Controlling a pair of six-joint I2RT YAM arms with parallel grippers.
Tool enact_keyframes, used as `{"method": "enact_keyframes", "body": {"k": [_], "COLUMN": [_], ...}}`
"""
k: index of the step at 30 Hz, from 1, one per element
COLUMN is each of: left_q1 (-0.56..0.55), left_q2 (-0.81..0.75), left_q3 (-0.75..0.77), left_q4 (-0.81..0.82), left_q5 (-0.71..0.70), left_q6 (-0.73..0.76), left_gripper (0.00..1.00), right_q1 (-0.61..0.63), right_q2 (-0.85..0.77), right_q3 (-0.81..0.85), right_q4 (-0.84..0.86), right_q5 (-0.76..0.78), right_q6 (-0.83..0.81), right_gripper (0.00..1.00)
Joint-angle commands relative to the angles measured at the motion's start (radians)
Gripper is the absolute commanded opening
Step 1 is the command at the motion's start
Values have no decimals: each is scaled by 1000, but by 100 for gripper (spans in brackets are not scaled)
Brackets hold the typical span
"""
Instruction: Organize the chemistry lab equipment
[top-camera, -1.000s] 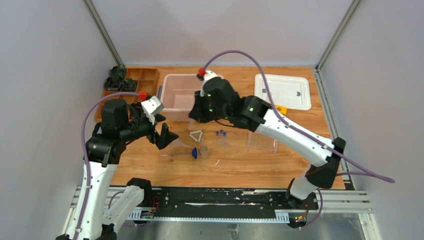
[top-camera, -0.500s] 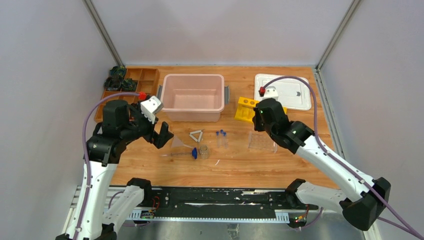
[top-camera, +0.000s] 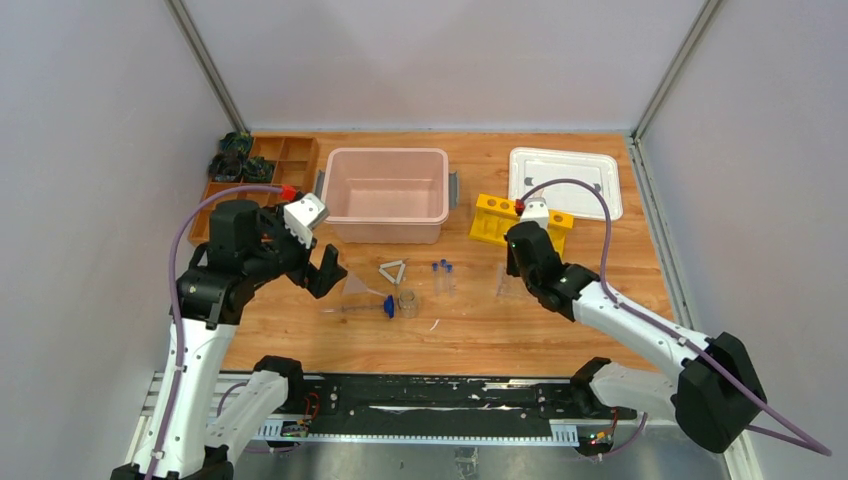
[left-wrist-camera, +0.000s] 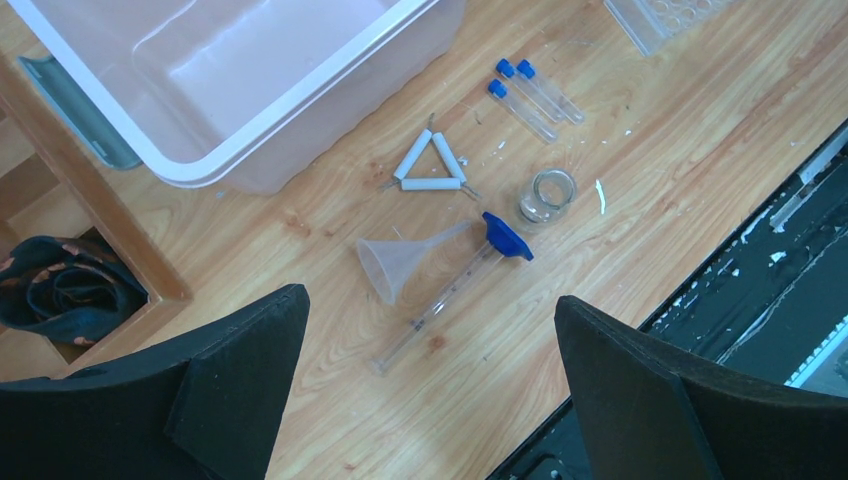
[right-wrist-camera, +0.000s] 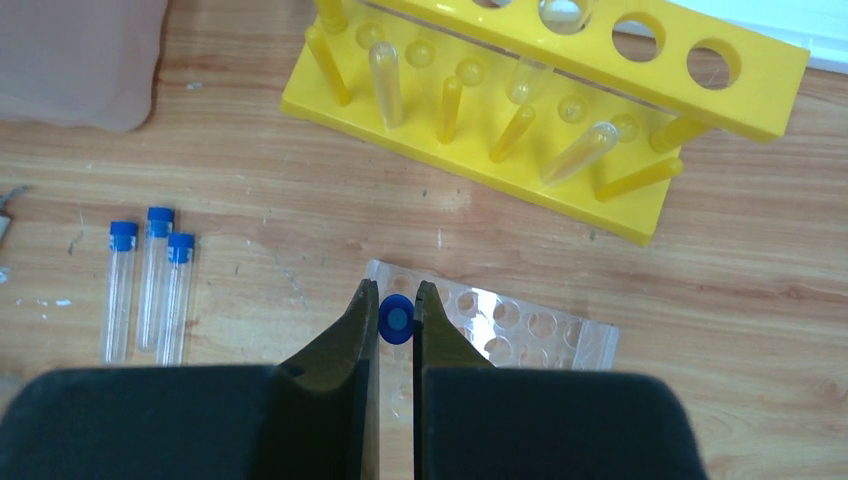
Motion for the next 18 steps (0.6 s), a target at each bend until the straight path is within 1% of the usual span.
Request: {"method": "enact_keyframes", "body": {"k": [1,6,13,18], "left_q1": [-3,-3,-3,-3], "left_q2": [3,12,7,-2], "left_q3": [-4,7,3,-5], "left_q4": [1,2,2,1], "left_q5": [9,29,14,34], "left_q6": [4,-7,7,14], "left_gripper": [100,100,100,100], "right_q1": [-18,-20,-19,-21], "right_q2": [16,54,80,95], "right_q3": [-36,-62,-83,-103], "right_q4": [181,244,259,287], "right_q5": [56,66,97,104], "right_q6": [-14,-11,8,8], "right_gripper": [0,0,0,0]}}
